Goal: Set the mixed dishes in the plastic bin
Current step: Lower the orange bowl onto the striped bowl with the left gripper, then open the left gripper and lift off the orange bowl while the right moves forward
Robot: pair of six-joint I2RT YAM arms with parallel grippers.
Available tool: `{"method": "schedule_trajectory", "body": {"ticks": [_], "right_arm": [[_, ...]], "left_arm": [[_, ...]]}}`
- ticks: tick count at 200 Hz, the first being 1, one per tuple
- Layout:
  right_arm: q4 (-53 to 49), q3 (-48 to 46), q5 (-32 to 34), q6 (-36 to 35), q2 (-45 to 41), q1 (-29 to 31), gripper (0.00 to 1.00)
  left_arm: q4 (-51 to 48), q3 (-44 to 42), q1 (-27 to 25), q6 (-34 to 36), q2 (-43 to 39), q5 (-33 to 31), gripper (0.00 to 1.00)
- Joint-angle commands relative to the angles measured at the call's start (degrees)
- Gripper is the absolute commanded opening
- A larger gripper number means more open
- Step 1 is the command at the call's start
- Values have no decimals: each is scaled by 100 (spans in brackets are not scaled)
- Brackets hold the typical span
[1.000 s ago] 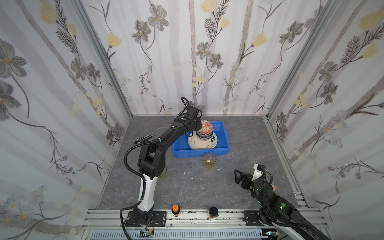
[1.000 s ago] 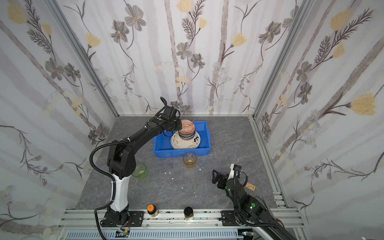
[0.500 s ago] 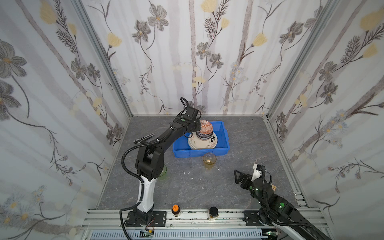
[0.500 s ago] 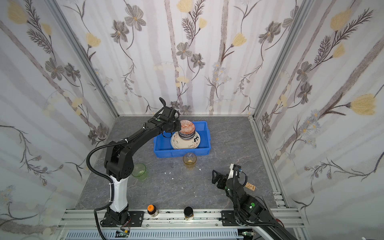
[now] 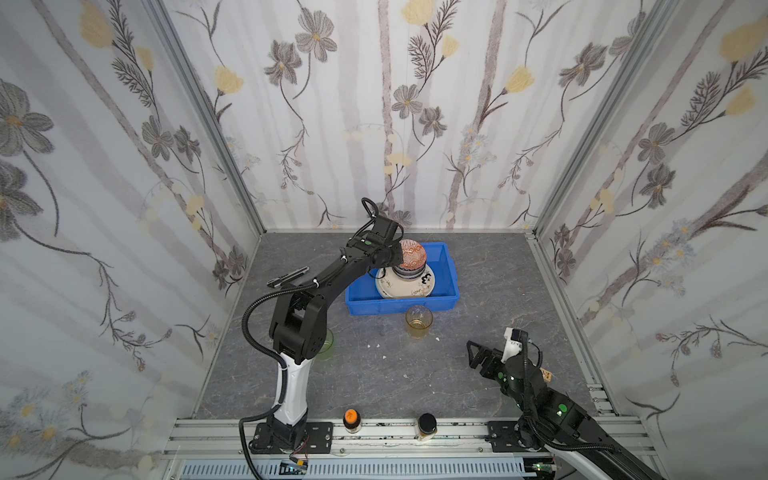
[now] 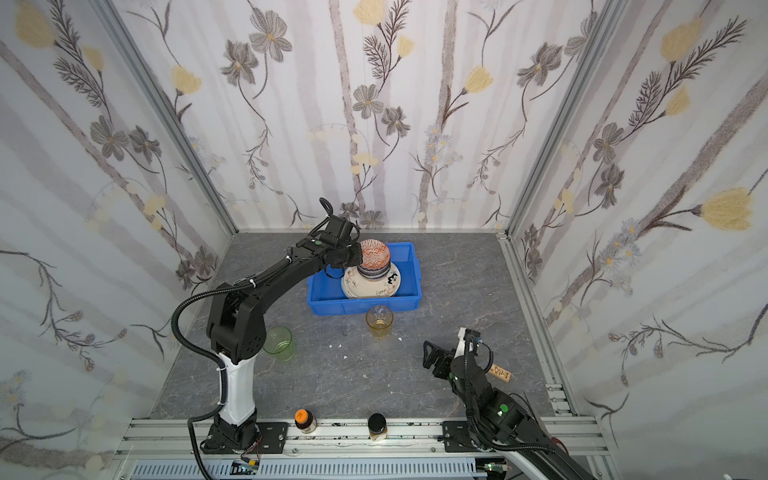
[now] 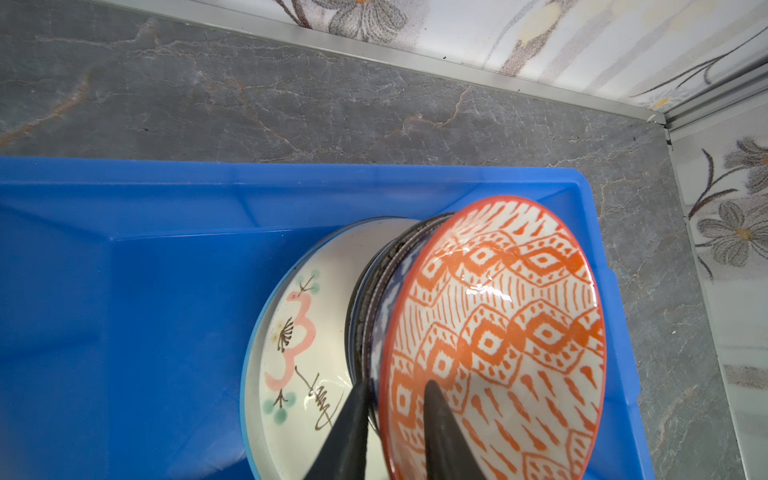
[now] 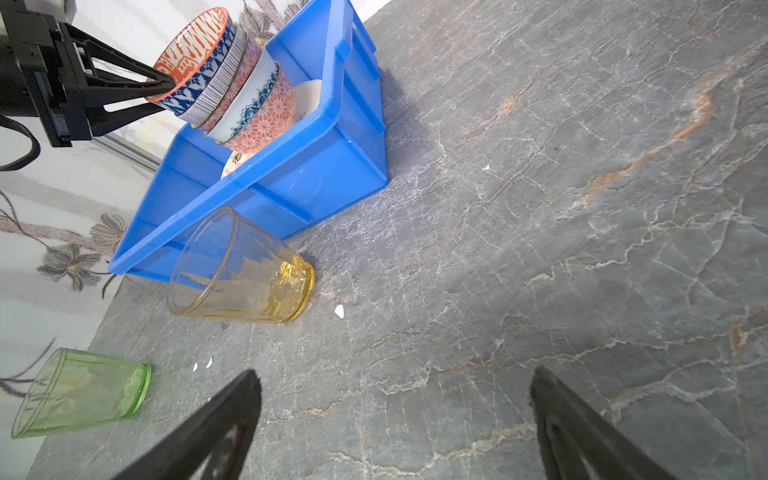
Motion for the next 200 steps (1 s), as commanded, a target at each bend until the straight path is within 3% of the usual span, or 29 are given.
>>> {"method": "schedule_trajectory", "body": {"ticks": [1, 53, 81, 200], "right_arm": [[206, -28, 5, -39, 10, 4, 100], [175, 11, -140, -18, 79, 2, 100], [150, 80, -229, 47, 272, 6, 100], [208, 714, -692, -245, 1259, 6, 100]], "left_arm": [[-18, -7, -4, -37, 43, -40, 26], [-24, -34, -4, -25, -14, -60, 26], [-29, -14, 0, -3, -105, -103, 31], [-39, -65, -5, 16, -471, -131, 78]]}}
